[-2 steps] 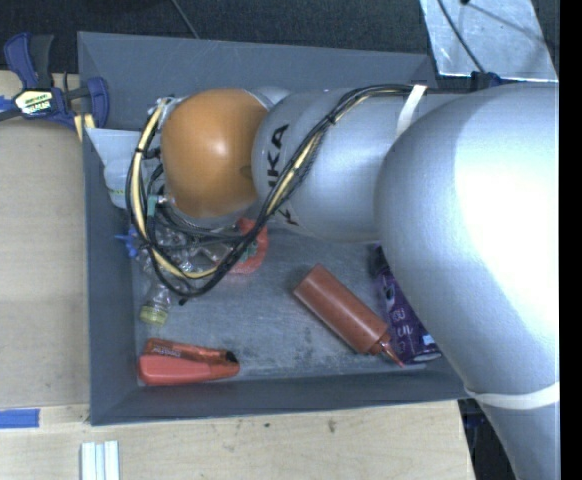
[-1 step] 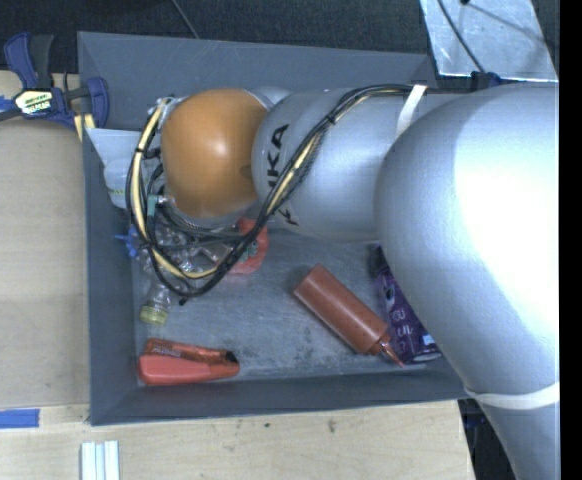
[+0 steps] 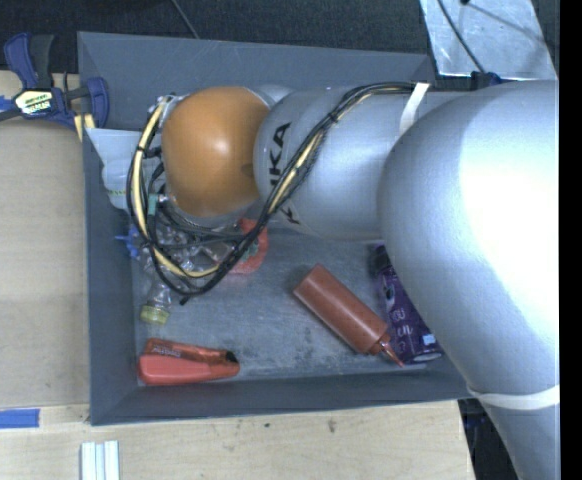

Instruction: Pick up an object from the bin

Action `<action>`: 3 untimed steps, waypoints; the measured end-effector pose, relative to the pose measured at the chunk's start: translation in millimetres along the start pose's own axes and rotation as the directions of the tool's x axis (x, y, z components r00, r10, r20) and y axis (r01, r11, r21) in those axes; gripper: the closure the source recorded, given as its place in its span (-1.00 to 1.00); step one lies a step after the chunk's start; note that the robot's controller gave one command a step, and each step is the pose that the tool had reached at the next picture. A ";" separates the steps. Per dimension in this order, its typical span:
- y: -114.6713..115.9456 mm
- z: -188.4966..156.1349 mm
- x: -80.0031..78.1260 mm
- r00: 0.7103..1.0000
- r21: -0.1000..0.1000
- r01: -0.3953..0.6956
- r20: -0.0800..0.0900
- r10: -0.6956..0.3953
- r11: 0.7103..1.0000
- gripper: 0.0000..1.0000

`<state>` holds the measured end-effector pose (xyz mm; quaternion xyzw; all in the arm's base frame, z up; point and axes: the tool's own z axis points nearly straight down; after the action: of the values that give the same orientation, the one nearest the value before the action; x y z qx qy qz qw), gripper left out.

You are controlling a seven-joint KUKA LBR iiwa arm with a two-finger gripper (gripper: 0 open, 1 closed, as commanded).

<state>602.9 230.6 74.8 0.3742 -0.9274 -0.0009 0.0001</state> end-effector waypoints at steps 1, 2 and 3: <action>-0.1 -12.0 -0.3 1.000 0.000 -0.001 0.000 0.001 1.000 1.00; -0.7 -22.2 -1.3 1.000 0.003 -0.002 0.004 0.002 1.000 1.00; -0.3 -31.3 -0.4 1.000 0.001 -0.002 0.001 0.002 1.000 1.00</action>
Offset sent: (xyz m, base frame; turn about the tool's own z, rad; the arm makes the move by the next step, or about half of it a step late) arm 0.0001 -0.0001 0.0347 0.0000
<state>603.5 230.7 106.1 0.3731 -0.9278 -0.0005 -0.0006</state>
